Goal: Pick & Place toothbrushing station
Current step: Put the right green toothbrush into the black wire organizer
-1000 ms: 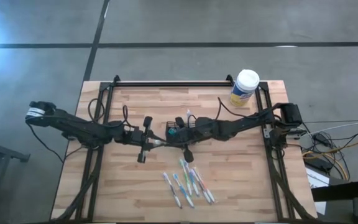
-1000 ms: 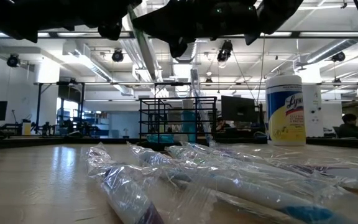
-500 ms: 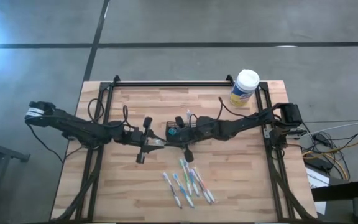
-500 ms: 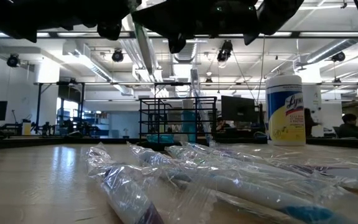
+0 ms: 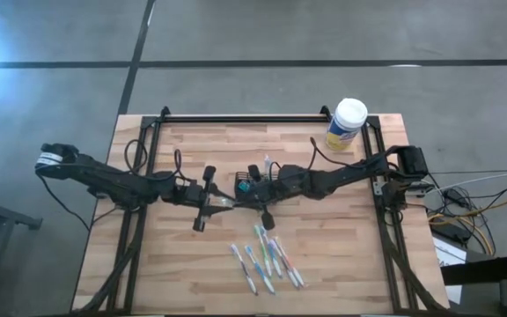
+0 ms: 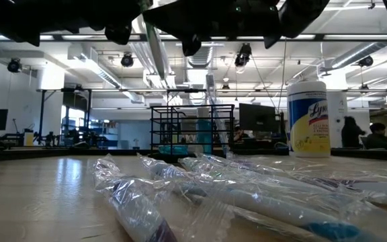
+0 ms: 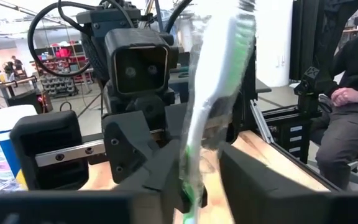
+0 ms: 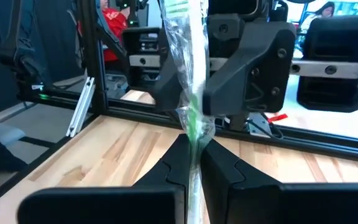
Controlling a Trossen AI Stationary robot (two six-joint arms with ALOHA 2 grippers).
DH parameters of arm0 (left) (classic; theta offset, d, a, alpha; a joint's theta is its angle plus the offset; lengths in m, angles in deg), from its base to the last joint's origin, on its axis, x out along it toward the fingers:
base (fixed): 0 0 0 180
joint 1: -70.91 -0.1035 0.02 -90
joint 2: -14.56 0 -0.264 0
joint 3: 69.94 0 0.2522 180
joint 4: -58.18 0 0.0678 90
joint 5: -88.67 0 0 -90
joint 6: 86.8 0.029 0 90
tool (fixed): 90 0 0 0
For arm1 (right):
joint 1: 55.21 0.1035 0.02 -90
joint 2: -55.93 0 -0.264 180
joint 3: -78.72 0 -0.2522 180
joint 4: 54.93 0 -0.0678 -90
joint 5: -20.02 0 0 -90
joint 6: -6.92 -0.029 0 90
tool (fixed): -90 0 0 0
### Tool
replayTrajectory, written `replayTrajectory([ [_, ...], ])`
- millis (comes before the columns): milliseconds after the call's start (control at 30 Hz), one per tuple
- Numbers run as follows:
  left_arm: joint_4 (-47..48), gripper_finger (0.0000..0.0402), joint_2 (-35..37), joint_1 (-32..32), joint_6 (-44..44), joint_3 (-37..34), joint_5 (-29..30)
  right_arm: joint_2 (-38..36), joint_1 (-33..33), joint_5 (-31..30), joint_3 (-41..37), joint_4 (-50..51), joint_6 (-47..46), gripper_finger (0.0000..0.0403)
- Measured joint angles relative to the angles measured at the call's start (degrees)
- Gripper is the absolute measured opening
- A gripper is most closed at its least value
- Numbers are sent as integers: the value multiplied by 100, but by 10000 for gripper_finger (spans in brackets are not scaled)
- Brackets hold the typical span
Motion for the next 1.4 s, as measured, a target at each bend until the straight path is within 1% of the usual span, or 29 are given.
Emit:
replayTrajectory([
  [133, 29, 28, -2, 0, 40, 0, -18, 0, 3, 17, -29, 54, 43, 19],
  [167, 42, 20, -2, 0, 66, 0, -15, 0, 4, 20, -34, 63, 45, 21],
  [300, 119, 22, -2, 0, 87, -2, -15, -2, 2, 16, -46, 165, 61, 40],
  [433, 110, 21, 107, 2, 95, -2, -29, -11, -4, 8, -52, 298, -9, 76],
  [567, 244, 21, 434, 2, 162, -2, -30, -46, -5, -91, -54, 316, -185, 117],
  [633, 458, 21, 667, 2, 173, -2, -29, -113, -14, -181, -56, 428, -260, 134],
  [767, 1137, 21, 1166, 2, 204, -2, 27, -480, -33, -210, -220, 735, -257, 151],
  [900, 1621, 21, 1496, 2, 328, -2, 203, -1053, -5, -461, -660, 737, -229, 145],
  [1033, 1694, 21, 1430, -11, 392, -24, 640, -1662, 13, -460, -1367, 544, -156, 126],
  [1133, 1671, 21, 1164, -81, 478, -30, 746, -1991, 13, -460, -2005, -86, -424, 113],
  [1300, 1464, 21, 686, -396, 471, 110, 890, -2345, 24, -462, -3095, -1631, -563, 96],
  [1333, 1468, 21, 634, -452, 466, 149, 888, -2386, 32, -502, -3282, -1843, -571, 91],
  [1400, 1457, 21, 515, -553, 466, 255, 886, -2472, 95, -777, -3563, -2107, -534, 80],
])
